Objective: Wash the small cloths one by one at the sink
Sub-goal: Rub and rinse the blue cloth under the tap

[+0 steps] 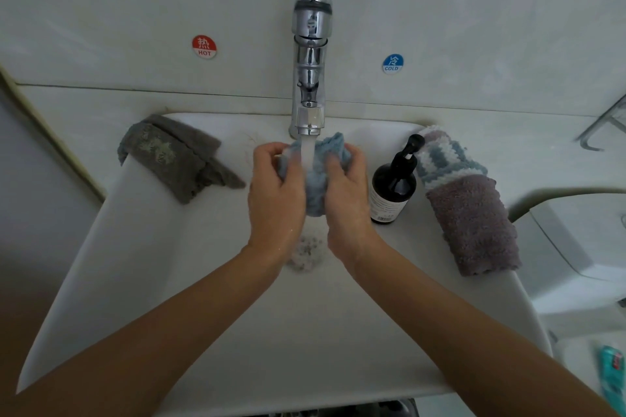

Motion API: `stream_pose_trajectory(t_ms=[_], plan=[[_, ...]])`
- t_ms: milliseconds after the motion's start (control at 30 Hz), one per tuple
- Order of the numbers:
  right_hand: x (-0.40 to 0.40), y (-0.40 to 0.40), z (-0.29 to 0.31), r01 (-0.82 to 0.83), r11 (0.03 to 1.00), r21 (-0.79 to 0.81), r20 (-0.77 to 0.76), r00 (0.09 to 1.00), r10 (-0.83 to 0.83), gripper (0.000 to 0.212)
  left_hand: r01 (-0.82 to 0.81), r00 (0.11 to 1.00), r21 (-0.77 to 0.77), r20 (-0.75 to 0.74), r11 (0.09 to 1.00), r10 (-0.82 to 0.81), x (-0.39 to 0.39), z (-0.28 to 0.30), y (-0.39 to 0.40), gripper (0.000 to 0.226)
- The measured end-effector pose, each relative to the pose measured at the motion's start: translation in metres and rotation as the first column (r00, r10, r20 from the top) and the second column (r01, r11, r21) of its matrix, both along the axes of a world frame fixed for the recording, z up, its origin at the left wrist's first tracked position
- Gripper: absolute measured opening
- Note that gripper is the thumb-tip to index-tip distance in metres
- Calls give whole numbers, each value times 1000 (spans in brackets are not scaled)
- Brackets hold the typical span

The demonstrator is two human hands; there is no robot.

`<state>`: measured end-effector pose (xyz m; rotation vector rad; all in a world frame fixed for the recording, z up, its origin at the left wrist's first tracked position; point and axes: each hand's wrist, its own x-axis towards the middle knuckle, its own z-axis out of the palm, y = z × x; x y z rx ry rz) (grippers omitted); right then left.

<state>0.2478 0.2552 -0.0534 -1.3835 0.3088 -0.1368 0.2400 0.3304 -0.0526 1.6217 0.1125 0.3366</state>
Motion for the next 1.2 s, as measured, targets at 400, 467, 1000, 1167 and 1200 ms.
stream_pose_trajectory(t_ms=[400,467,1000,1167,1200], plan=[[-2,18,-21,-120,971,-208,-73,992,107,30,-56,993,44,-99,997,60,1,-3,-4,30],[-1,18,-20,-120,965,-233,-86,991,103,27,-72,984,-14,-162,997,69,2,-4,-6,34],[-2,3,2,88,996,31,-14,996,-88,21,93,978,-120,-173,988,-113,-11,-8,-12,25],[0,-1,0,-22,1000,-6,-66,998,21,15,31,982,-129,-181,991,-54,-7,-4,-7,13],[-1,-2,1,-45,999,3,-63,997,45,24,22,983,-132,-176,991,-45,-5,-3,-6,10]])
